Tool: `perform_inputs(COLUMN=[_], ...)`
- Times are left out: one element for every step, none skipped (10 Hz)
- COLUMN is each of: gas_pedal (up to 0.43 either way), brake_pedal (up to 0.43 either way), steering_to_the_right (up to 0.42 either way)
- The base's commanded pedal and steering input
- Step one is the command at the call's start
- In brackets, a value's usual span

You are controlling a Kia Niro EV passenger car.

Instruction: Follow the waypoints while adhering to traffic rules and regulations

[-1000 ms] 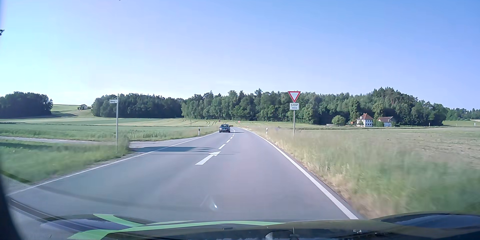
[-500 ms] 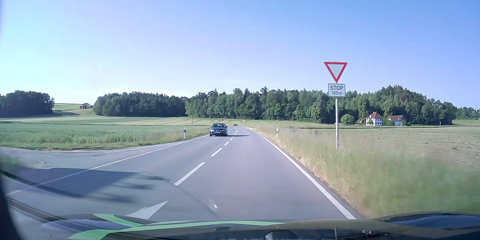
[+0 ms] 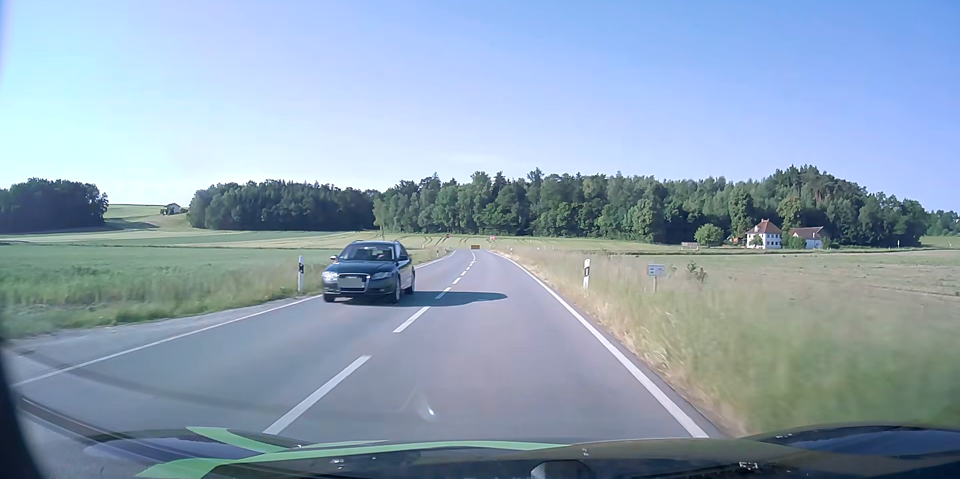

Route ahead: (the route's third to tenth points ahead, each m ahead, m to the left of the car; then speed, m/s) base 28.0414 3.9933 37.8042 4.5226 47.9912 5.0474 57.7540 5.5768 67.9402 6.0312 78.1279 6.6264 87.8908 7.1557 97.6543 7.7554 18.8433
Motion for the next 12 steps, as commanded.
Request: perform_inputs(gas_pedal=[0.039,0.047,0.087,0.098,0.098,0.098,0.028,0.0,0.0,0.0,0.0,0.0], brake_pedal=[0.0,0.0,0.0,0.0,0.0,0.0,0.0,0.0,0.0,0.0,0.0,0.0], steering_to_the_right=[-0.006,-0.006,-0.006,-0.006,-0.006,-0.006,-0.007,-0.009,-0.01,-0.01,-0.009,-0.009])
